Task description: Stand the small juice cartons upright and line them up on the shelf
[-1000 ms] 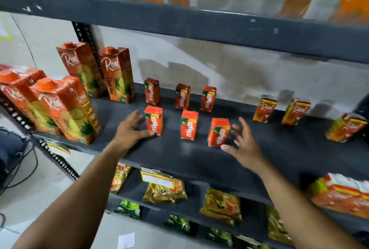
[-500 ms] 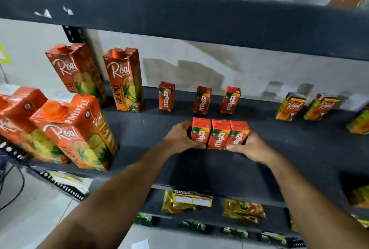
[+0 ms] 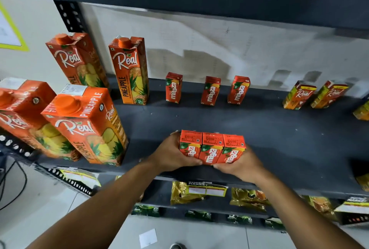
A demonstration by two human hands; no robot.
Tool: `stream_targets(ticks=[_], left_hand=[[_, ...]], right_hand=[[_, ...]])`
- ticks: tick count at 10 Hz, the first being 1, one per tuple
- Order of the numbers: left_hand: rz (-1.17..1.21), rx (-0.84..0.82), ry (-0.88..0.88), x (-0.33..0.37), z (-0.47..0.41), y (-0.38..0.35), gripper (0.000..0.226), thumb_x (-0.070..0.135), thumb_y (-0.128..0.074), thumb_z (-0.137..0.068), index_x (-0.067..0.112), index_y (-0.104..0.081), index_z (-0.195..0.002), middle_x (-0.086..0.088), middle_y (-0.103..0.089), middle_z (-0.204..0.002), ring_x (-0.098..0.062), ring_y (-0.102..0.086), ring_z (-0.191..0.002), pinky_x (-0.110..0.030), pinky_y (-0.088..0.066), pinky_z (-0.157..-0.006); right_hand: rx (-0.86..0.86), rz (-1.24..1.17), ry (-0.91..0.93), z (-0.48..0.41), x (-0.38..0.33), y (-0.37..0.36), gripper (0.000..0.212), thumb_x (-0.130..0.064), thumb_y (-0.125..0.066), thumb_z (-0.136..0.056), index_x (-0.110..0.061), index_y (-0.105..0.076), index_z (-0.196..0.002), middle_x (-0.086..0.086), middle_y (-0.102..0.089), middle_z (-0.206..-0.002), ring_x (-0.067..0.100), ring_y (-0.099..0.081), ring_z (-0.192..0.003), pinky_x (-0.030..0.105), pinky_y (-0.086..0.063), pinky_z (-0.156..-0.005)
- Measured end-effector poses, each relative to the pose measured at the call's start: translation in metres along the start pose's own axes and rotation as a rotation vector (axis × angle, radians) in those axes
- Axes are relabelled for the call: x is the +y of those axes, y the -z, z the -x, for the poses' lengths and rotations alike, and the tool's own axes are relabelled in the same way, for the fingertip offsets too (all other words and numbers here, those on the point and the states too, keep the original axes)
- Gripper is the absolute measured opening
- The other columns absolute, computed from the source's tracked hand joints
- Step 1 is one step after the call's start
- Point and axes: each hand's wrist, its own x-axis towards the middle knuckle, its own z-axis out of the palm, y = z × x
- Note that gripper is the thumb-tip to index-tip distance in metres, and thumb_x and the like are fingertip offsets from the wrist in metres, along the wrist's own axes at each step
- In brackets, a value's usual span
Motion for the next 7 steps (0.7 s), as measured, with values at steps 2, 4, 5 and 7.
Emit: stream_targets(ticks=[2,4,5,7], left_hand=[[0.005,0.049,0.054,-0.002,0.029,-0.003,0.059,0.029,-0.093,-0.046,0.03,-0.066,-0.099,0.009,-0.075,-0.091,-0.009,-0.07,-0.087,-0.041,-0.055,-0.086],[-0.053,0.044,0.052,0.004,0.04,-0.003,0.058,0.027,-0.093,-0.053,0.029,-0.065,-0.103,0.008,-0.074,-0.095,-0.006,-0.068,-0.088,-0.04,-0.054,-0.087],[-0.053,0.038,0.027,0.005,0.044,-0.004,0.055,0.027,-0.092,-0.054,0.03,-0.066,-0.103,0.008,-0.074,-0.095,-0.007,-0.068,-0.089,-0.042,-0.054,-0.088],[-0.024,0.018,-0.015,0.009,0.047,-0.003,0.077,0.032,-0.095,-0.046,0.029,-0.058,-0.114,0.005,-0.071,-0.106,-0.007,-0.067,-0.096,-0.04,-0.053,-0.09]], right_hand=[[-0.024,0.041,0.036,0.025,-0.018,-0.011,0.045,-0.035,-0.085,-0.047,-0.039,-0.065,-0.088,-0.025,-0.072,-0.08,-0.003,-0.069,-0.071,0.01,-0.05,-0.058],[-0.015,0.051,0.077,0.034,-0.029,-0.016,0.047,-0.037,-0.083,-0.047,-0.054,-0.063,-0.086,-0.03,-0.07,-0.078,-0.004,-0.068,-0.068,0.011,-0.052,-0.057],[-0.029,0.078,0.119,0.034,-0.024,-0.017,0.049,-0.025,-0.086,-0.052,-0.056,-0.064,-0.082,-0.035,-0.068,-0.075,-0.01,-0.065,-0.066,0.005,-0.047,-0.054],[-0.04,0.032,0.069,0.039,-0.027,-0.013,0.079,-0.019,-0.094,-0.05,-0.062,-0.054,-0.102,-0.035,-0.068,-0.084,-0.009,-0.065,-0.084,0.004,-0.046,-0.059]])
